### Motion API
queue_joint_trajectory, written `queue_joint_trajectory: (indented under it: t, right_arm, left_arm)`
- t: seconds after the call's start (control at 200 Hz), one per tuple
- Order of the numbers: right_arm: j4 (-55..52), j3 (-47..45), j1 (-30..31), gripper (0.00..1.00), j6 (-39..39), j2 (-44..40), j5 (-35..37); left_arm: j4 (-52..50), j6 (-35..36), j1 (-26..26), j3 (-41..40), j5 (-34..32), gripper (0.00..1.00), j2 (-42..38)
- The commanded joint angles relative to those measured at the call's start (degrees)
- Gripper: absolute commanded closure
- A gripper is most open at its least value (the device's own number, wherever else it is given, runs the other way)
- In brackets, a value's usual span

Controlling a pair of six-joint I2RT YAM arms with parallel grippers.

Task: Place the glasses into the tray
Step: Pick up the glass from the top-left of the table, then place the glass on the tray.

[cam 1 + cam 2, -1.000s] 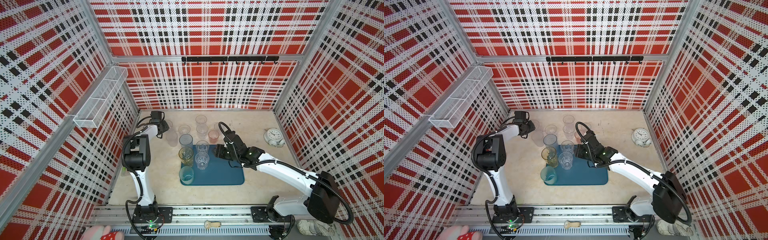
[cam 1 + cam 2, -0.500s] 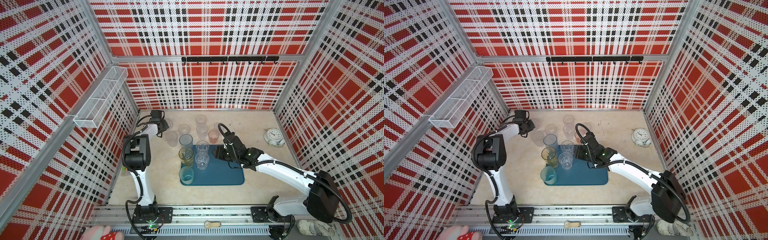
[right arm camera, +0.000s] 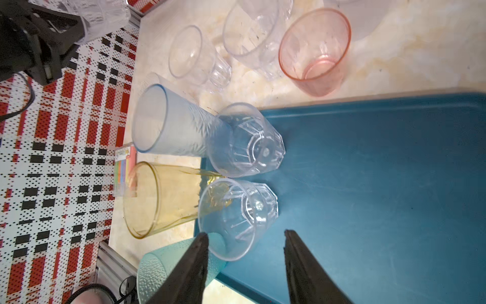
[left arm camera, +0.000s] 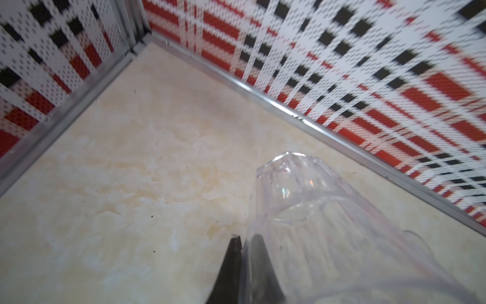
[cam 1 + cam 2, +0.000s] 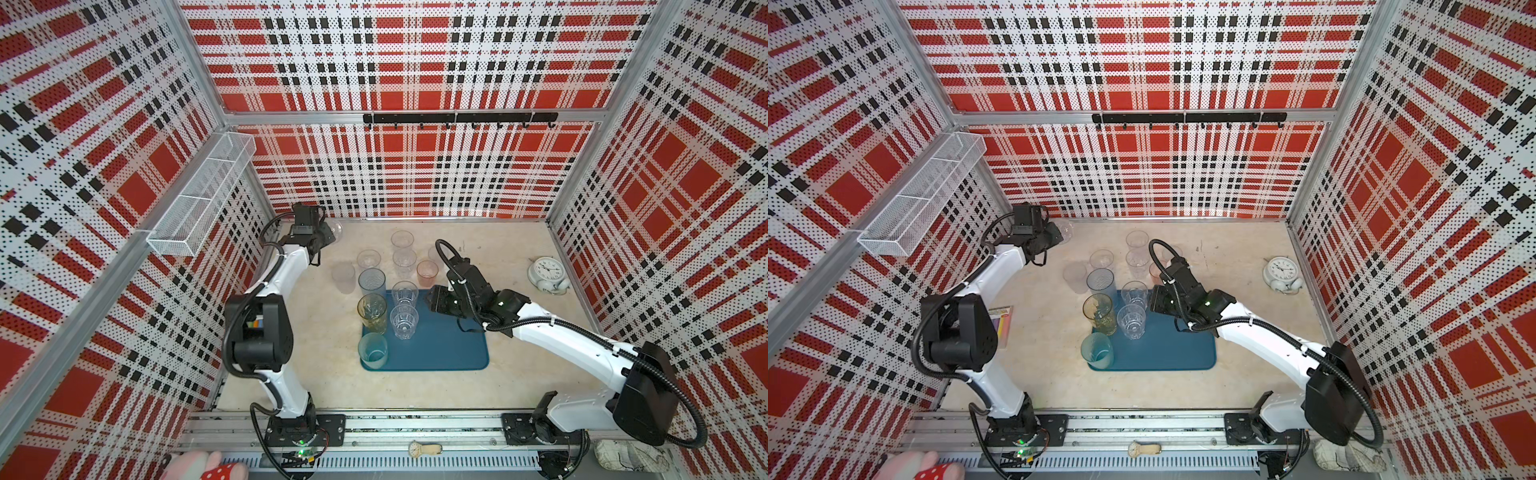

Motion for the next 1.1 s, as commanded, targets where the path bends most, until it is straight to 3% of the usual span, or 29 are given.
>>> queue_joint_trajectory:
  t: [0.0,0.185,0.306,0.516,0.706,0.837,1.097]
  right_arm:
    - [-2.77,4.82,-0.92,0.50,-4.06,0.55,2.52]
    - [-2.88,11.95,-4.35,0.49,-8.14,-3.09,1.21]
    - [-7.37,17.02,-6.31,0.47,-11.09,-4.87,3.90]
    - [-10.34,14.18,-19.03,0.46,-10.73,-10.78,0.11]
    - [-10.34,9.24,-28.14,0.46,-11.23,-13.54,-3.93]
    - [-10.88,7.21,-28.28,0.46,-12.05,-13.62,-3.55]
    - [-9.65,2.37,-26.57,0.46,-11.49,-12.02,-7.20]
  left_arm:
    - [-3.36,1.42,-5.37,2.30,-2.02,1.00,-4.81]
    - [-7.87,0.80,-18.14,9.17,-1.70,1.00,-8.67]
    - [-10.46,-0.11,-25.27,13.87,-0.17,1.00,-8.40]
    - [-14.18,-2.19,-35.17,16.21,1.06,1.00,-7.41]
    - [-18.94,-2.82,-43.93,9.78,1.71,1.00,-5.64]
    - [-22.01,-3.00,-49.28,4.09,1.20,1.00,-6.01]
    - [-24.92,-1.04,-54.17,-3.68,2.45,1.00,-2.99]
